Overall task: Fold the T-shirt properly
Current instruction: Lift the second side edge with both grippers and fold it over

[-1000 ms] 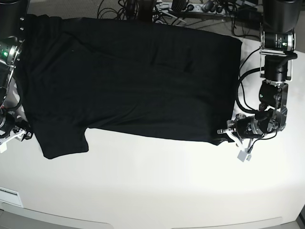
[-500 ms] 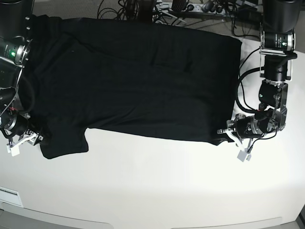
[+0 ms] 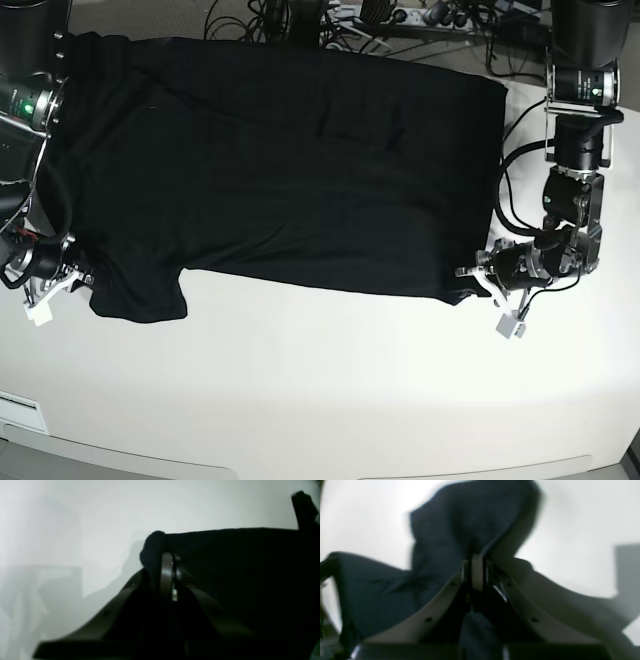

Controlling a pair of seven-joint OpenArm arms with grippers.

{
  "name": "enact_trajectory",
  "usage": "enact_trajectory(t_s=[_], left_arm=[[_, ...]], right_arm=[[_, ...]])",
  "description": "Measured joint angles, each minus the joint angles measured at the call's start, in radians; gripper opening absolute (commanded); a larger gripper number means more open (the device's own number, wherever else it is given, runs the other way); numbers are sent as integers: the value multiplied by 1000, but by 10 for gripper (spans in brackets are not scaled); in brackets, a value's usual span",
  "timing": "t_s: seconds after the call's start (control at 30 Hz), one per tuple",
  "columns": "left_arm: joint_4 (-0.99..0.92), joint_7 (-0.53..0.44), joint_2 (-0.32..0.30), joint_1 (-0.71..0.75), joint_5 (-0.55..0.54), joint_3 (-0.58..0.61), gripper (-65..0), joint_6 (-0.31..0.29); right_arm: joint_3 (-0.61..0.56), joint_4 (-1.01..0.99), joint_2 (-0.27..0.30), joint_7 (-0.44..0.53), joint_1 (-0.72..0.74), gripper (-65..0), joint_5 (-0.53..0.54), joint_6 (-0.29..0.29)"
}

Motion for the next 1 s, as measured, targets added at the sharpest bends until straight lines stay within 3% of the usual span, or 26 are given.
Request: enact_trajectory(t_s=[0.07,0.27,0.43,0.67,0.87,1.0], left_arm=[[-1,-18,0,0,13,0,-650,-5],[2,-6,-8,-13,26,2,-650,-165],[90,30,-7,0,36,8,-650,-229],[212,83,-33,-6,-51,8,-650,-233],[236,99,-114,-5,-113,8,-650,-233],[236,113,-161,-3,-191,8,-650,-233]], right_arm=[[-30,72,24,-4,-24,-650,30,2],[-92,379,84,-15,-224,-650,14,2],[-92,699,150,-13,-406,-650,24,2],[-57,949,176,-11,-568,-650,39,4],[66,965,179,-20,-640,-650,37,3],[153,966,177,-46,-649,-650,106,3]])
